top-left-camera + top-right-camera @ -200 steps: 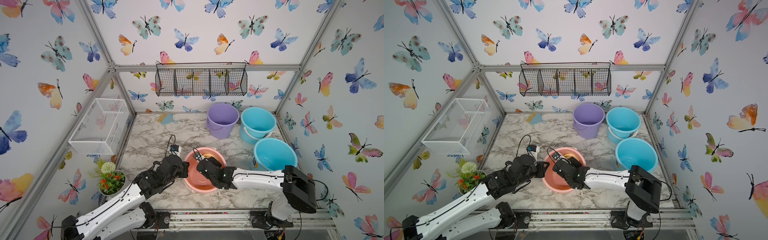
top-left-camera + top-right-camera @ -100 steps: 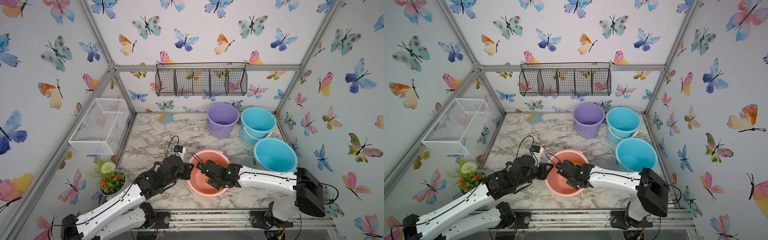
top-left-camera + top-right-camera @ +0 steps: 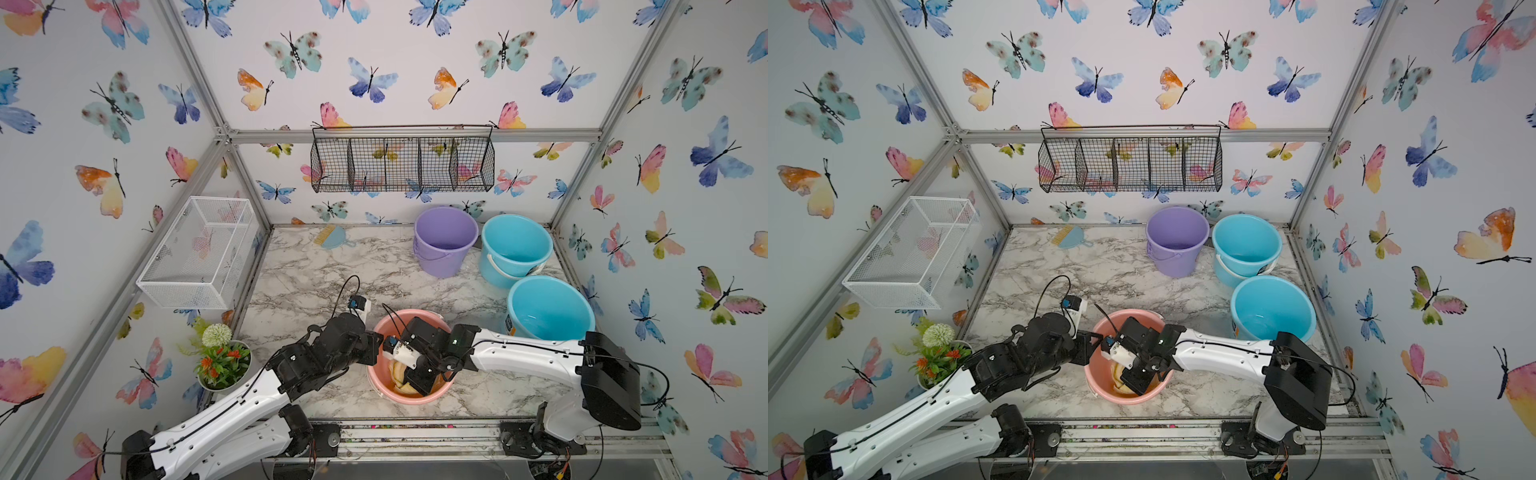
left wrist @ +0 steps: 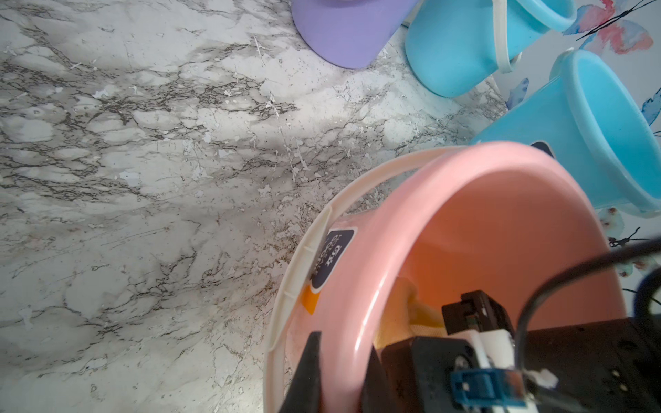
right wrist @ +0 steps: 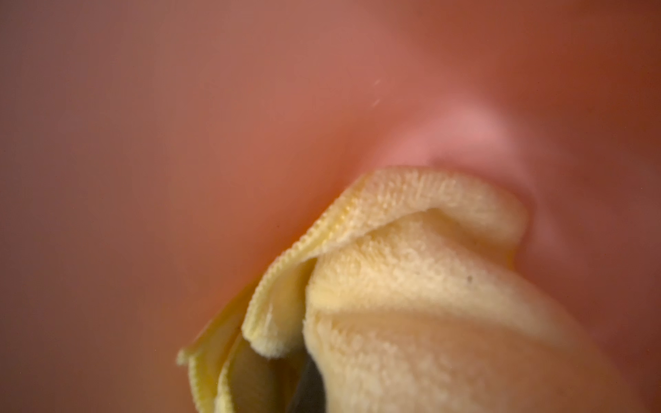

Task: Wipe the inside of the bucket with a cloth
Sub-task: Wipe the dirt from the inside of the bucket.

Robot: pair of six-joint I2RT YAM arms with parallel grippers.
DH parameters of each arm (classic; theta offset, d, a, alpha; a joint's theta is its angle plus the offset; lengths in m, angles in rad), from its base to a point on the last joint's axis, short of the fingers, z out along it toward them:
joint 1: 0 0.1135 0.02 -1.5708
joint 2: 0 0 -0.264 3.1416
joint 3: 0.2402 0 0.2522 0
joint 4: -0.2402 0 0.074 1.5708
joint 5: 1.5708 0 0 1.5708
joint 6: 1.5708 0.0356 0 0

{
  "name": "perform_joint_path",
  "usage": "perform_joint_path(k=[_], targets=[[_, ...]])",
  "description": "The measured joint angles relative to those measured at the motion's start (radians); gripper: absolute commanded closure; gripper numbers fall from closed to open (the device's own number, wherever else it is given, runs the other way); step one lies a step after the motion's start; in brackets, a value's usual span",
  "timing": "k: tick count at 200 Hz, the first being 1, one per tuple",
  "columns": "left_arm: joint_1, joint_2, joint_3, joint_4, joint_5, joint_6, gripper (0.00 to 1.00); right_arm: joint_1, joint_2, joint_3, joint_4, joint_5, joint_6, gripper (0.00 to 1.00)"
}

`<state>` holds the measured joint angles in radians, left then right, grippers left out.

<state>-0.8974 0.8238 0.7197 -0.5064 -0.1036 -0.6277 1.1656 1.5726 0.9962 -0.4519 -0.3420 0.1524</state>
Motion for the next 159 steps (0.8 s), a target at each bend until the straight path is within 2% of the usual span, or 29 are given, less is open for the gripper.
perform_joint_path(k=[25, 53, 109, 128, 159], targets=[[0.001, -0.001, 0.0, -0.006, -0.002, -0.002, 1.0, -0.001, 0.001, -0.047, 0.145, -0.041, 0.042, 0.98], [0.006, -0.002, 0.0, -0.01, -0.016, -0.005, 1.0, -0.001, 0.015, -0.084, 0.28, -0.002, 0.083, 0.98], [0.01, -0.015, 0.0, 0.02, -0.045, 0.015, 1.0, 0.001, 0.02, -0.158, 0.518, 0.257, 0.163, 0.98], [0.009, -0.017, 0.0, 0.027, -0.046, 0.008, 1.0, 0.001, 0.02, -0.184, 0.665, 0.365, 0.18, 0.98], [0.013, -0.01, 0.0, 0.035, -0.044, 0.01, 1.0, 0.016, 0.024, -0.216, 0.838, 0.475, 0.172, 0.98]])
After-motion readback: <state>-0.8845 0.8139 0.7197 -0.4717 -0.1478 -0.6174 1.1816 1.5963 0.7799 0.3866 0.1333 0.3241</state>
